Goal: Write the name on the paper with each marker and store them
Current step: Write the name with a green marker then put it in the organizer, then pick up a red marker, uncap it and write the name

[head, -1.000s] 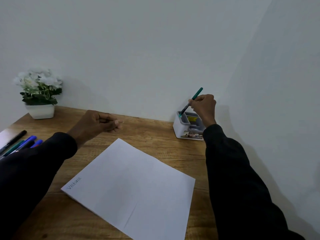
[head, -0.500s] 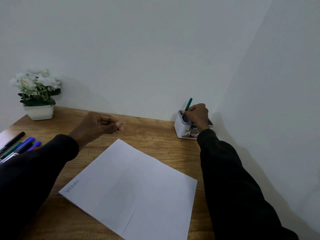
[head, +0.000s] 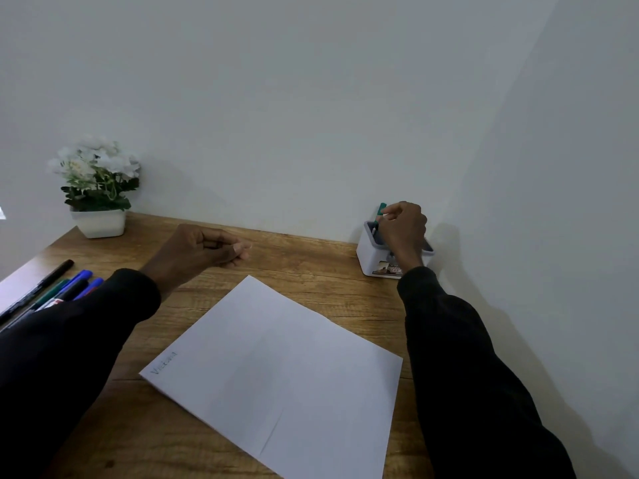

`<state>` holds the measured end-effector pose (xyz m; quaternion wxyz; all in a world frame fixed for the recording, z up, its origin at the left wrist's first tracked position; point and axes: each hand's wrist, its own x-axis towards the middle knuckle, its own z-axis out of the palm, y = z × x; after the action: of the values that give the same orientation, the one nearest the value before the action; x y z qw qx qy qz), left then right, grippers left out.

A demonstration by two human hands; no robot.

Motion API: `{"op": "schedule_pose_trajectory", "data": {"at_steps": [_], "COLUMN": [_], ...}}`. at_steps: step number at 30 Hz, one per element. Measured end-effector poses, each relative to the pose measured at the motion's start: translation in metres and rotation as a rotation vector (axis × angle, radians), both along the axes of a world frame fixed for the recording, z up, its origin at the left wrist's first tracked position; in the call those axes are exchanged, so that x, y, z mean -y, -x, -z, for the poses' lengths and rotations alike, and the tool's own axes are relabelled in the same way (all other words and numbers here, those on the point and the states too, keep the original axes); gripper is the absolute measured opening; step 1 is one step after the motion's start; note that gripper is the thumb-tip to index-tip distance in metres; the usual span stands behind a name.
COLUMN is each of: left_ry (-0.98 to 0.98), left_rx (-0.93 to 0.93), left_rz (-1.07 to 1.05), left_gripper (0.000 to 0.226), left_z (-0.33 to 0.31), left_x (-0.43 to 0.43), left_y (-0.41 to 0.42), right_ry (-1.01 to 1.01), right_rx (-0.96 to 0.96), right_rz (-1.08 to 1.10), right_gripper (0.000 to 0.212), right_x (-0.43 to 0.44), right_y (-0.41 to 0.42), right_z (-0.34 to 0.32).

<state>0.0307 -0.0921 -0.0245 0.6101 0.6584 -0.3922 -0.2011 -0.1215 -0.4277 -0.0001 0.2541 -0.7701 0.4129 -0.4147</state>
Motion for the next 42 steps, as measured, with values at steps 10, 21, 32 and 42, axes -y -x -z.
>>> {"op": "schedule_pose_trajectory", "data": {"at_steps": [10,21,32,42], "left_ry": [0.005,-0.033,-0.09,-0.048], "left_rx": [0.085,0.139,0.174,0.142], "left_rz": [-0.107,-0.367,-0.359,-0.329], "left_gripper": [0.015,0.019,0.021,0.021], "left_z": [-0.007,-0.003,0.022,0.024], "left_x": [-0.061,-0.19,-0.221,-0.21], "left_y": [0.003,-0.012,-0.021,-0.016], "right_ry": [-0.169,-0.018,0.342,0.387], "right_rx": [-0.02,-0.259,-0.458,-0.602], "right_rz": [-0.6,-1.007,-1.244,-1.049], "right_gripper": [0.006,0.006,0.013,0.018], "right_x": [-0.133,-0.262,-0.329,-0.321], "right_y": [-0.011,-0.068,-0.108,-0.1], "right_z": [0.012,0.032,0.062,0.067]}}
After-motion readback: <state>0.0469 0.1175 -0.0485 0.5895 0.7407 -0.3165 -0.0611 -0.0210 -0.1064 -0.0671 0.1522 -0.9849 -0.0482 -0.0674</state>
